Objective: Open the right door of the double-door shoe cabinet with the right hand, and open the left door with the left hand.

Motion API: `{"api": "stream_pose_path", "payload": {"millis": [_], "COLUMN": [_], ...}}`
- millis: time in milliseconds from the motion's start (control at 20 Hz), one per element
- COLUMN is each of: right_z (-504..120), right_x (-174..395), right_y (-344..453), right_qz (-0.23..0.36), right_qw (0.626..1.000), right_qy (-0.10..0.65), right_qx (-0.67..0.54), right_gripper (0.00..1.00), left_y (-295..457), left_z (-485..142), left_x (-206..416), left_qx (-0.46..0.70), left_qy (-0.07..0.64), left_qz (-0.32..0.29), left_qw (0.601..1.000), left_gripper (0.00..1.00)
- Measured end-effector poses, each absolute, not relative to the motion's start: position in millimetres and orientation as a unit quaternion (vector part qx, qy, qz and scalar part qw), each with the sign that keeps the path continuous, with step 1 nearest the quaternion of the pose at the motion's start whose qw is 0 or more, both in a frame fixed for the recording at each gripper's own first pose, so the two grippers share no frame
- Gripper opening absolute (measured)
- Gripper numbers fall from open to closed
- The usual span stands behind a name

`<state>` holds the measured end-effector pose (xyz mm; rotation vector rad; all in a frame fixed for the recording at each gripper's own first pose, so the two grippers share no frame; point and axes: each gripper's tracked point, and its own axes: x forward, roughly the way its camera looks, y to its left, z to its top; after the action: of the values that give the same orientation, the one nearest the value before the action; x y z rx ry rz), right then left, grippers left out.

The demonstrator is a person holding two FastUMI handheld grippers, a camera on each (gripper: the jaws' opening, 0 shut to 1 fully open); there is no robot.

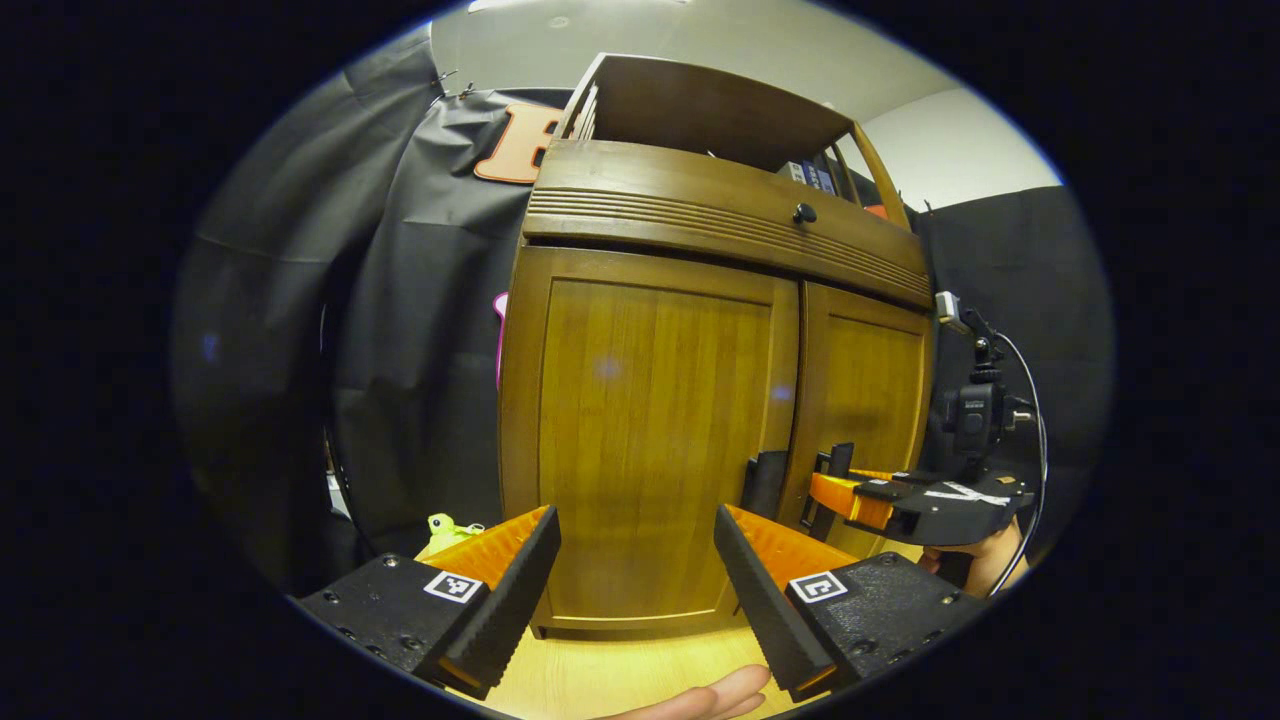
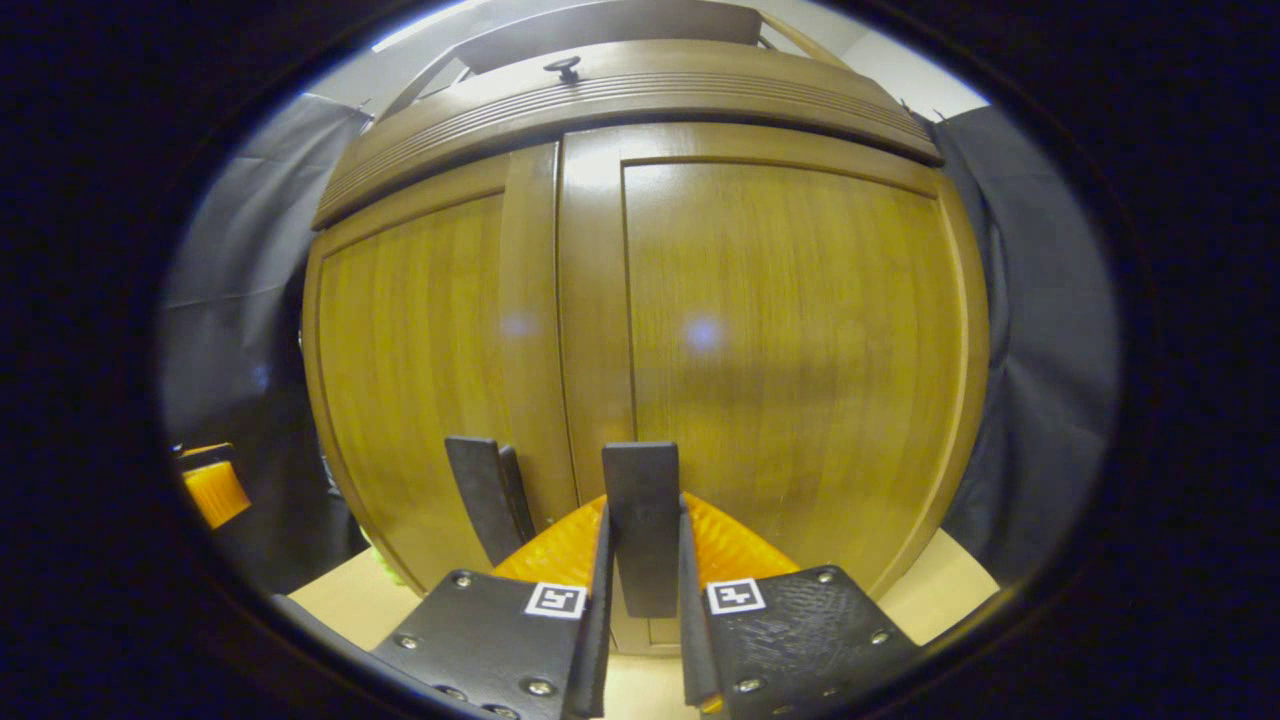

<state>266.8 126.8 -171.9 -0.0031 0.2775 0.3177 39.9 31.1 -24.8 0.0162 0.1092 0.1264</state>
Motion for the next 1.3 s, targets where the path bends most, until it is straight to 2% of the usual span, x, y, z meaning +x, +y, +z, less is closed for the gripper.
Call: {"api": "stream_pose_path", "payload": {"millis": [50, 100, 250, 300, 350, 400, 800, 850, 900, 950, 1050, 1100, 1150, 1250, 1300], "right_z": [-171, -169, -169, -166, -166, -164, -156, -155, -154, -153, -151, -150, -148, -146, -145], "right_x": [263, 255, 239, 234, 229, 225, 194, 191, 188, 185, 178, 174, 171, 164, 161], "right_y": [126, 122, 113, 110, 106, 103, 77, 74, 71, 68, 59, 54, 48, 38, 34], "right_qz": [0.163, 0.169, 0.179, 0.182, 0.185, 0.187, 0.205, 0.208, 0.210, 0.211, 0.212, 0.210, 0.209, 0.204, 0.203], "right_qw": [0.977, 0.976, 0.974, 0.973, 0.973, 0.973, 0.967, 0.966, 0.966, 0.965, 0.965, 0.965, 0.966, 0.967, 0.967], "right_qy": [0.140, 0.138, 0.139, 0.138, 0.138, 0.137, 0.151, 0.152, 0.154, 0.155, 0.153, 0.154, 0.153, 0.152, 0.152], "right_qx": [-0.001, -0.003, -0.008, -0.009, -0.007, -0.005, -0.001, 0.001, 0.005, 0.009, 0.005, 0.004, 0.004, 0.005, 0.004], "right_gripper": [0.30, 0.19, 0.19, 0.23, 0.19, 0.19, 0.19, 0.19, 0.23, 0.19, 0.19, 0.19, 0.19, 0.18, 0.19], "left_y": [29, 27, 23, 21, 18, 16, 16, 14, 13, 11, 8, 7, 5, 1, -2], "left_z": [-25, -24, -24, -24, -25, -25, -29, -30, -28, -28, -30, -30, -30, -31, -32], "left_x": [40, 40, 39, 38, 38, 38, 41, 41, 41, 42, 41, 41, 41, 41, 41], "left_qx": [0.011, 0.013, 0.016, 0.018, 0.021, 0.023, 0.021, 0.021, 0.022, 0.021, 0.020, 0.021, 0.022, 0.022, 0.023], "left_qy": [0.053, 0.051, 0.047, 0.047, 0.046, 0.046, 0.050, 0.051, 0.047, 0.046, 0.048, 0.048, 0.048, 0.046, 0.047], "left_qz": [0.060, 0.058, 0.055, 0.053, 0.050, 0.048, 0.051, 0.050, 0.047, 0.045, 0.044, 0.042, 0.040, 0.035, 0.032], "left_qw": [0.997, 0.997, 0.997, 0.997, 0.997, 0.998, 0.997, 0.997, 0.998, 0.998, 0.998, 0.998, 0.998, 0.998, 0.998], "left_gripper": [0.92, 0.92, 0.92, 0.96, 0.96, 0.92, 0.92, 0.96, 0.92, 0.92, 0.96, 0.92, 0.96, 0.92, 0.96]}}
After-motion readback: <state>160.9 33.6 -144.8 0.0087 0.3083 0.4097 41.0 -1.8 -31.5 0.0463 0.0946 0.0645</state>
